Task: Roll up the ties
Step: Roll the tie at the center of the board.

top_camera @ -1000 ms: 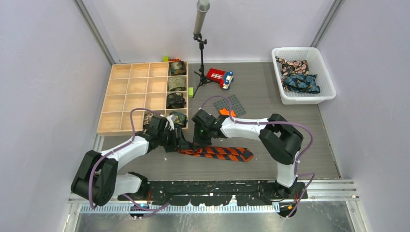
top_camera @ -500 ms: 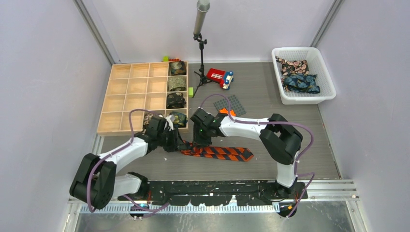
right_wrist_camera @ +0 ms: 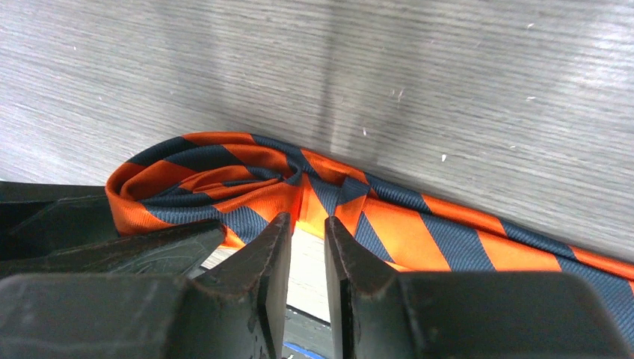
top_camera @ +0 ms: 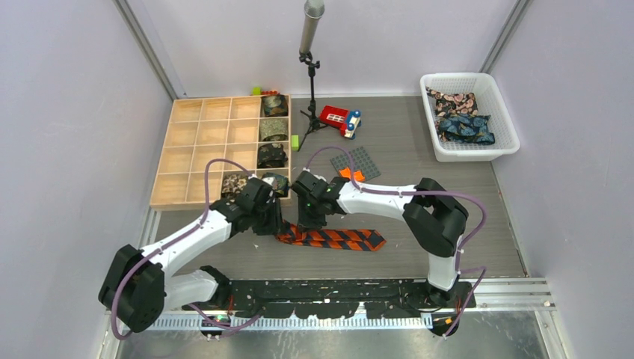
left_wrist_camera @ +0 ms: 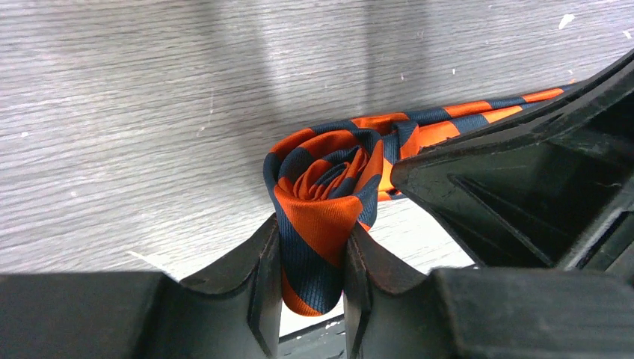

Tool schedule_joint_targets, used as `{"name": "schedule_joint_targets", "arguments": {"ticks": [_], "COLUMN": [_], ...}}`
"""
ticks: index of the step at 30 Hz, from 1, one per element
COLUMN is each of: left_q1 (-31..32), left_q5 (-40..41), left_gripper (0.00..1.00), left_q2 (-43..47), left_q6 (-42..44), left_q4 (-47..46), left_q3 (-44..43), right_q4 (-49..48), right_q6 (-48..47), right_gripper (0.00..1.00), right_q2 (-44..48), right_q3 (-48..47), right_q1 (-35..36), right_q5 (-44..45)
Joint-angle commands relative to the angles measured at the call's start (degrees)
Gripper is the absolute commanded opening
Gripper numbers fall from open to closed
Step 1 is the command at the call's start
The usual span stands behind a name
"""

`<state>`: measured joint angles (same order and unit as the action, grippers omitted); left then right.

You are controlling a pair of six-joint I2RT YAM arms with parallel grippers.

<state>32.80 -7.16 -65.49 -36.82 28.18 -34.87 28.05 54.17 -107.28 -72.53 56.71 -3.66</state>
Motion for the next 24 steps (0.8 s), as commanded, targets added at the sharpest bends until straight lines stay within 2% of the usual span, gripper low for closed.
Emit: {"name": "schedule_joint_targets", "arguments": {"ticks": [1,13,19,24], "left_q1": [2.78,13.39,18.35,22.57], "left_q5": [10.07,29.71,36.75,40.61], "left_gripper": [0.17,0.17,0.17,0.17], "left_q2": [-0.60,-9.62,-16.35,-21.92], "left_q6": [0.88,-1.94,-4.37,-6.58], "left_q4": [7.18,19.22,24.67,28.24], "left_q3": [-4.54,-13.83,-18.61,-22.62], "right_q4": [0.19,5.06,5.74,6.93], "right_q6": [0.50,2.55,4.05,4.08], "right_gripper": [0.27,0.23,0.24,0.28], "right_q2": [4.47,15.49,27.46,36.48], "right_q3": [1.26,9.68,17.42,21.45], "right_q1": [0.25,-4.67,-10.46,-15.08], "right_q5": [3.14,12.95,15.63,16.55]}}
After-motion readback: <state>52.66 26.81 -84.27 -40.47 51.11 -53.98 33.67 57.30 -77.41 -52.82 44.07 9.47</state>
